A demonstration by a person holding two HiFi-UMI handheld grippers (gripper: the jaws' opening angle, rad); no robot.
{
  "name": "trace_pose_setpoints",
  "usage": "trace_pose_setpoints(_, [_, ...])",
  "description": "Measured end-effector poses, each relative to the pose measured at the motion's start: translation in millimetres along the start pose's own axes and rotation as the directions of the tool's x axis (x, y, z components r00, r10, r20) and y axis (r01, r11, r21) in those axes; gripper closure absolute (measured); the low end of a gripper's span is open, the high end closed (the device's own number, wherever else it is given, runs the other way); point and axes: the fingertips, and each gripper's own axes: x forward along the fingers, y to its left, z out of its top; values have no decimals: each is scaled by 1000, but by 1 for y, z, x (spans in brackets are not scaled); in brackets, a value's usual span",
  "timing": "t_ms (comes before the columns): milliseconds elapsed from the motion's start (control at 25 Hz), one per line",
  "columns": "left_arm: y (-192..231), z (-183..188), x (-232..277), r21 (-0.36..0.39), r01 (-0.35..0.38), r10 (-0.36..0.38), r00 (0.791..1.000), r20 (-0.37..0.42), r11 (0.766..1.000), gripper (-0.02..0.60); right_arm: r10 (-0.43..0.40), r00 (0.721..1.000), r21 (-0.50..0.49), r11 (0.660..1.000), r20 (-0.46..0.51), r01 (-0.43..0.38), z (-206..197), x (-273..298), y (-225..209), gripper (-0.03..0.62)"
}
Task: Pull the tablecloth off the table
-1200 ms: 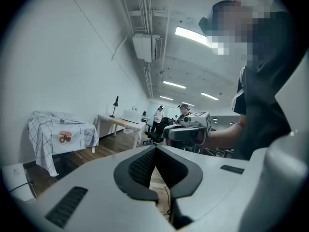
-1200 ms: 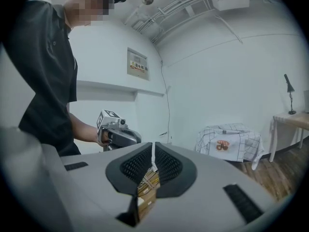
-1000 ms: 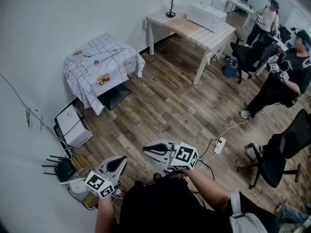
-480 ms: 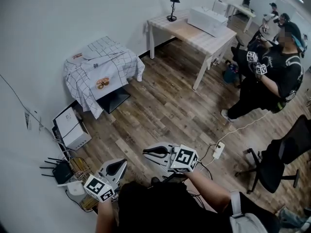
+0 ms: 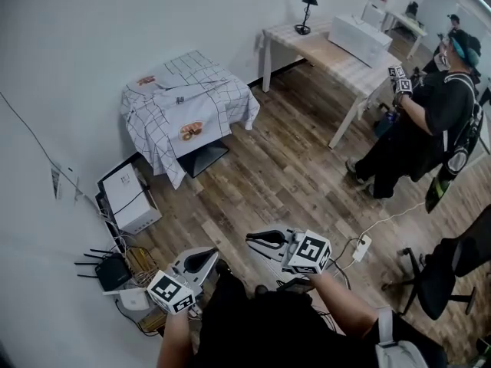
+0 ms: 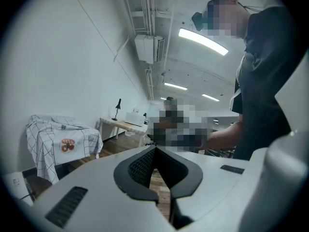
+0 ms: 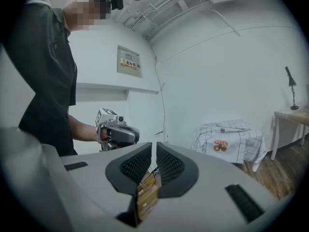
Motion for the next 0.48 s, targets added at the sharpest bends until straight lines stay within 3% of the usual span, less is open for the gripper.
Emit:
trace_pose_setpoints(280, [110, 50, -23, 23, -21, 20, 998, 59, 1000, 571, -28, 999, -26, 999, -18, 28, 47, 76, -58, 571])
trace_pose_setpoints(480, [166, 64, -35, 30, -6, 4, 998, 70, 1000, 571, -51, 999, -34, 998, -4, 51, 66, 113, -78, 571])
